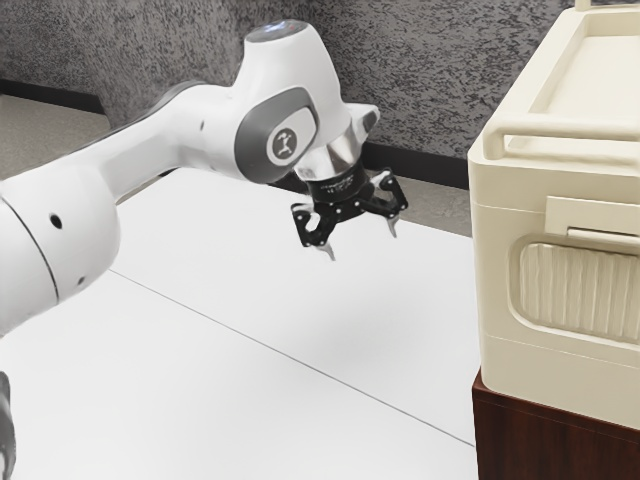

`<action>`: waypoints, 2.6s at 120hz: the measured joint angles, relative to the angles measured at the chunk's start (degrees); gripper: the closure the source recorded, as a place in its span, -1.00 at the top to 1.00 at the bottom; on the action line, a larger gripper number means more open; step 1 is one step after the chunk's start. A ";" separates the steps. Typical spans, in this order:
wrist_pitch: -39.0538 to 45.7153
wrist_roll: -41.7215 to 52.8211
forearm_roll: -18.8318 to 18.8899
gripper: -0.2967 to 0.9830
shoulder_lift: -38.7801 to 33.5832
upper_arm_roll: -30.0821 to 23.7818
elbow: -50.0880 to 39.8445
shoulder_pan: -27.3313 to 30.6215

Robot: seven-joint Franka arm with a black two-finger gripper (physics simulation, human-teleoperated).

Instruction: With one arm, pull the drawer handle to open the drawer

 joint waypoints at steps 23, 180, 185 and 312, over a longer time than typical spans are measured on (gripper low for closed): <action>3.18 9.94 0.12 0.54 3.18 -2.13 2.73 -0.63; 26.98 17.86 -13.39 0.47 -13.69 -3.50 -24.56 -9.96; 27.75 17.95 -13.48 0.47 -14.12 -3.50 -26.10 -10.00; 31.18 21.75 -14.70 0.40 -13.12 -3.59 -27.65 -10.71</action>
